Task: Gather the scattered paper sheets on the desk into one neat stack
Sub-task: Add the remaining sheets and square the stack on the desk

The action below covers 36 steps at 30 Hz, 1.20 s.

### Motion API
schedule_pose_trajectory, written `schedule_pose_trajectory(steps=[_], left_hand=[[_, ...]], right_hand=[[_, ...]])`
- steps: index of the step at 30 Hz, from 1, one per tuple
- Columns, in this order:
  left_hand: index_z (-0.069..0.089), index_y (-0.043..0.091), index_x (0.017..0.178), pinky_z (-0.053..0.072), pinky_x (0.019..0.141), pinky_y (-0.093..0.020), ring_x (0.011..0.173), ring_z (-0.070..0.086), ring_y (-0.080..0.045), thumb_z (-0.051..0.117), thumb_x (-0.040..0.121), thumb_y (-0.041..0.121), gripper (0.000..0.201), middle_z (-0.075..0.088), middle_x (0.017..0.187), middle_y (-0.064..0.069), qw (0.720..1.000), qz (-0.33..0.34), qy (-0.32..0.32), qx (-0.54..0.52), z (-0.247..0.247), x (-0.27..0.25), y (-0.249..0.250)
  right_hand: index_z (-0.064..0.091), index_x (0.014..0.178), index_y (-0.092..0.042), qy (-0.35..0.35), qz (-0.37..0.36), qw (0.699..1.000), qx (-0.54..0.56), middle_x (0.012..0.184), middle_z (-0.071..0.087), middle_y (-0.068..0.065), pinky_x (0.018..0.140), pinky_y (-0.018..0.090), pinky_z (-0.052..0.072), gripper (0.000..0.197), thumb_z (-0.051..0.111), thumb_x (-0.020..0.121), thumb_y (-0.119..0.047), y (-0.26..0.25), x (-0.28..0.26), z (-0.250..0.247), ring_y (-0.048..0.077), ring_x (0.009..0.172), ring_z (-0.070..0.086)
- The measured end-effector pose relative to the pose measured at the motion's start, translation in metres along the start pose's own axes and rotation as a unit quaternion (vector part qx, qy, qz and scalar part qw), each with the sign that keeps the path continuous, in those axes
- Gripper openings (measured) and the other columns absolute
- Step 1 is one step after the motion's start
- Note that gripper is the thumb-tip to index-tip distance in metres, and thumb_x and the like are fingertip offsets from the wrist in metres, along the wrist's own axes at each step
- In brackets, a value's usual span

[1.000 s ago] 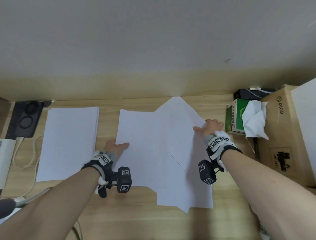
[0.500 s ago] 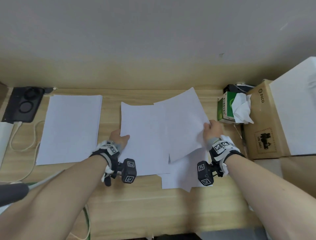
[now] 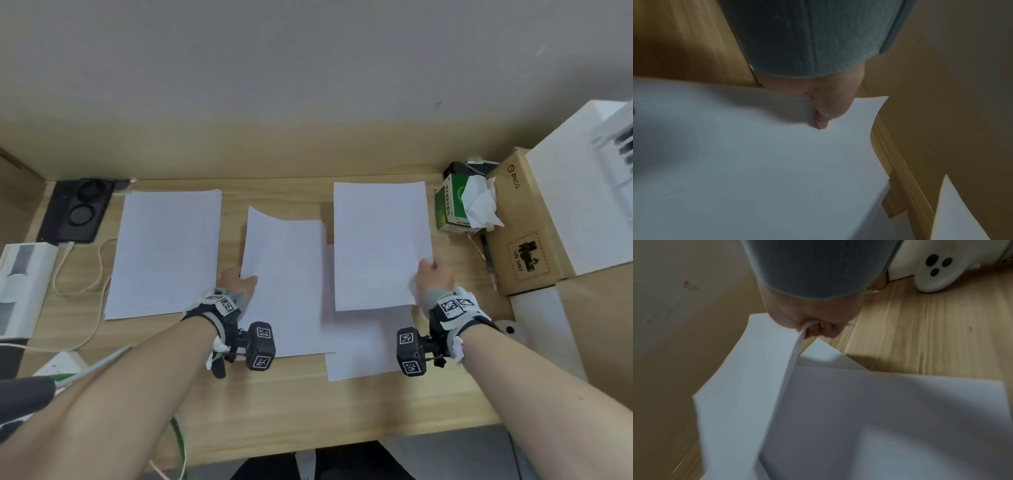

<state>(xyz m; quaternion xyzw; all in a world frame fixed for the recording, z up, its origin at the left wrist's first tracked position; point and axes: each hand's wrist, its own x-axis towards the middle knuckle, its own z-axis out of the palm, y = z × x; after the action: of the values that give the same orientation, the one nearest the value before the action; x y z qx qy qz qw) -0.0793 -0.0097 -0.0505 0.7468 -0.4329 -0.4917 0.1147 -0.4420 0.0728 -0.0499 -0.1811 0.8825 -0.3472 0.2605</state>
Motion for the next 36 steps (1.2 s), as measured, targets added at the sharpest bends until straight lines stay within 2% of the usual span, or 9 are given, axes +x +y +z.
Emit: schedule_pose_trajectory(steps=[3, 6, 8, 10, 13, 18, 25, 30, 36], left_hand=[[0.057, 0.002, 0.086, 0.044, 0.066, -0.030, 0.079, 0.057, -0.028, 0.054, 0.090, 0.004, 0.006, 0.058, 0.081, -0.010, 0.999, -0.004, -0.038, -0.001, -0.003, -0.002, -0.005], [0.054, 0.004, 0.071, 0.042, 0.066, -0.029, 0.070, 0.054, -0.025, 0.050, 0.093, 0.003, 0.022, 0.053, 0.075, -0.009, 0.996, -0.040, -0.057, -0.058, 0.000, 0.001, -0.010], [0.060, 0.010, 0.086, 0.044, 0.082, -0.031, 0.086, 0.056, -0.024, 0.050, 0.096, 0.022, 0.019, 0.059, 0.089, -0.008, 0.991, -0.064, -0.058, -0.107, 0.002, 0.002, -0.013], [0.050, 0.009, 0.133, 0.033, 0.111, -0.041, 0.126, 0.048, -0.028, 0.046, 0.094, 0.050, 0.057, 0.053, 0.132, -0.008, 0.978, -0.080, -0.073, -0.181, 0.005, 0.000, -0.016], [0.048, 0.019, 0.138, 0.032, 0.114, -0.044, 0.130, 0.047, -0.023, 0.054, 0.073, 0.077, 0.087, 0.050, 0.140, 0.002, 0.971, -0.070, -0.112, -0.199, 0.008, -0.011, -0.019], [0.066, 0.010, 0.101, 0.057, 0.082, -0.040, 0.092, 0.069, -0.030, 0.064, 0.084, 0.008, 0.018, 0.071, 0.109, -0.015, 0.988, -0.005, -0.090, -0.126, 0.013, -0.025, -0.029], [0.065, 0.004, 0.094, 0.054, 0.079, -0.040, 0.095, 0.067, -0.036, 0.051, 0.085, 0.004, 0.016, 0.071, 0.099, -0.019, 0.998, 0.025, -0.056, -0.021, 0.003, -0.026, -0.038], [0.051, 0.008, 0.067, 0.038, 0.062, -0.025, 0.072, 0.053, -0.024, 0.051, 0.087, 0.001, 0.022, 0.051, 0.066, -0.002, 0.999, 0.020, -0.022, 0.028, 0.002, -0.028, -0.039], [0.057, -0.002, 0.078, 0.031, 0.063, -0.022, 0.095, 0.051, -0.031, 0.044, 0.092, -0.008, 0.020, 0.045, 0.077, -0.011, 0.997, 0.008, 0.033, 0.074, 0.010, -0.029, -0.039]], right_hand=[[0.031, 0.064, -0.019, -0.090, -0.019, 0.994, 0.059, 0.063, 0.028, 0.001, 0.057, 0.029, 0.027, 0.032, 0.047, 0.090, -0.011, -0.003, -0.034, 0.014, 0.017, 0.060, 0.027], [0.045, 0.062, -0.014, -0.163, -0.032, 0.986, 0.031, 0.058, 0.042, 0.002, 0.057, 0.028, 0.033, 0.028, 0.054, 0.088, -0.013, 0.002, -0.070, 0.036, 0.017, 0.055, 0.038], [0.059, 0.071, -0.008, -0.198, -0.028, 0.980, 0.005, 0.063, 0.059, 0.005, 0.060, 0.030, 0.042, 0.015, 0.058, 0.083, -0.017, 0.011, -0.086, 0.059, 0.019, 0.059, 0.052], [0.068, 0.080, -0.013, -0.219, -0.026, 0.975, -0.028, 0.073, 0.071, 0.001, 0.066, 0.032, 0.052, 0.012, 0.060, 0.079, -0.021, 0.021, -0.097, 0.078, 0.020, 0.068, 0.065], [0.068, 0.077, -0.019, -0.228, -0.032, 0.972, -0.048, 0.071, 0.071, -0.004, 0.064, 0.030, 0.053, 0.010, 0.060, 0.077, -0.025, 0.026, -0.112, 0.091, 0.016, 0.067, 0.066], [0.066, 0.075, -0.018, -0.190, -0.025, 0.979, -0.067, 0.068, 0.066, -0.010, 0.065, 0.028, 0.047, 0.020, 0.064, 0.071, -0.037, 0.029, -0.113, 0.089, 0.014, 0.065, 0.061], [0.049, 0.127, -0.014, -0.014, -0.054, 0.968, -0.244, 0.136, 0.041, 0.009, 0.093, 0.040, 0.040, 0.069, 0.075, 0.069, -0.041, 0.057, -0.078, 0.032, 0.031, 0.125, 0.038], [0.048, 0.113, -0.015, -0.012, 0.091, 0.969, -0.230, 0.112, 0.049, 0.008, 0.086, 0.047, 0.048, 0.067, 0.077, 0.062, -0.048, 0.060, -0.081, 0.001, 0.033, 0.119, 0.046], [0.063, 0.094, -0.011, -0.048, 0.103, 0.974, -0.194, 0.090, 0.068, 0.012, 0.076, 0.039, 0.054, 0.023, 0.056, 0.080, -0.028, 0.074, -0.080, -0.009, 0.034, 0.084, 0.064]])
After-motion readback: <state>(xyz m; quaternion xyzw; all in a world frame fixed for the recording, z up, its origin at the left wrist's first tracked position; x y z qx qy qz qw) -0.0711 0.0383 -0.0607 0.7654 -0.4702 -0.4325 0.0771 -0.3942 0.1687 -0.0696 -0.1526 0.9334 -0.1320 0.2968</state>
